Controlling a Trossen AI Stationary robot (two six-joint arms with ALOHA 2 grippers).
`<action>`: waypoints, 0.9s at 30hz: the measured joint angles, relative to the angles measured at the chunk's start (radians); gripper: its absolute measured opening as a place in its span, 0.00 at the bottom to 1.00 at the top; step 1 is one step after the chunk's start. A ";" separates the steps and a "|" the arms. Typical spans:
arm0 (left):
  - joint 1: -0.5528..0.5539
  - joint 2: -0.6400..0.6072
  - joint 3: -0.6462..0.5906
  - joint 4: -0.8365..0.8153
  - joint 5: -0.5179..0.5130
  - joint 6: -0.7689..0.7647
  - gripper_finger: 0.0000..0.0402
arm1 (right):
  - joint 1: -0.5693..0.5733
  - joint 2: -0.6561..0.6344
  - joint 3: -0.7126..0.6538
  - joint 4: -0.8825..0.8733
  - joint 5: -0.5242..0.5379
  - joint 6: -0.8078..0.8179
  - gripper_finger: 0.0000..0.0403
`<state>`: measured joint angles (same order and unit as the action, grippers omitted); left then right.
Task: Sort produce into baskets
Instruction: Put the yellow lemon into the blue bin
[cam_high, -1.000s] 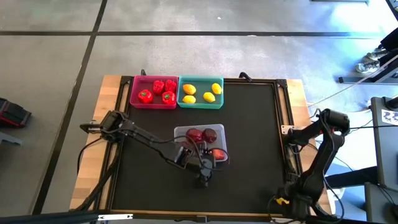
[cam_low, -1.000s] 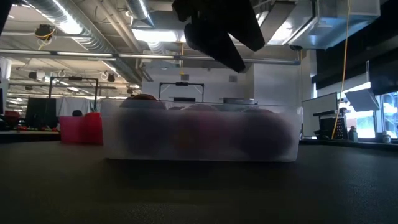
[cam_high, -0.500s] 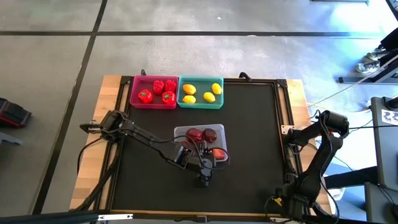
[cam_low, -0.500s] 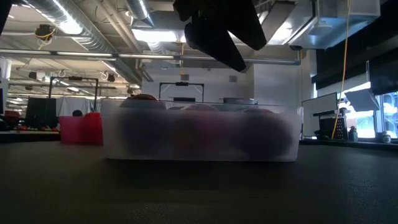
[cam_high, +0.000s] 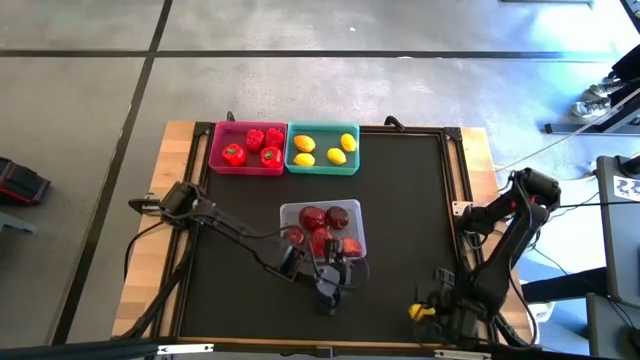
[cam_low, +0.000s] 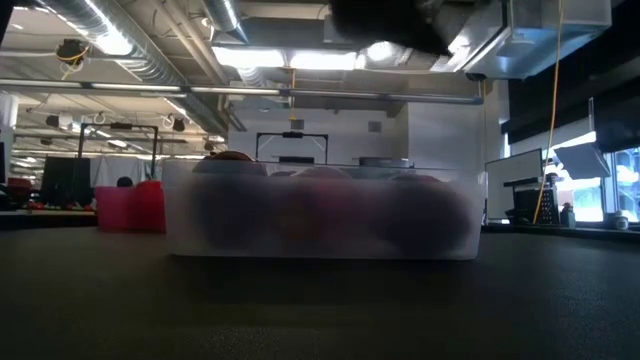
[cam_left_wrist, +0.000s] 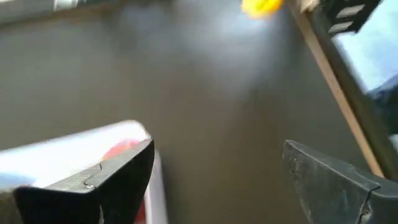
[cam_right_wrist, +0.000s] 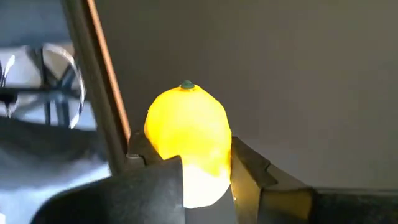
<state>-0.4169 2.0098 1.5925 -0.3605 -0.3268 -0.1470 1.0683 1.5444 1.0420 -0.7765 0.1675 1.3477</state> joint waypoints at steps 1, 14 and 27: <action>-0.005 0.005 0.000 0.034 -0.002 0.023 0.87 | -0.012 -0.004 0.000 0.000 0.025 -0.012 0.12; -0.023 0.059 0.000 0.335 -0.018 0.341 0.87 | -0.201 -0.011 0.001 0.167 0.225 -0.343 0.12; -0.035 0.082 0.000 0.346 -0.016 0.479 0.87 | -0.357 -0.049 0.001 0.322 0.235 -0.620 0.13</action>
<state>-0.4519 2.0922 1.5929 -0.0142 -0.3424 0.3323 0.7115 1.4951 1.0428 -0.4542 0.4029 0.7280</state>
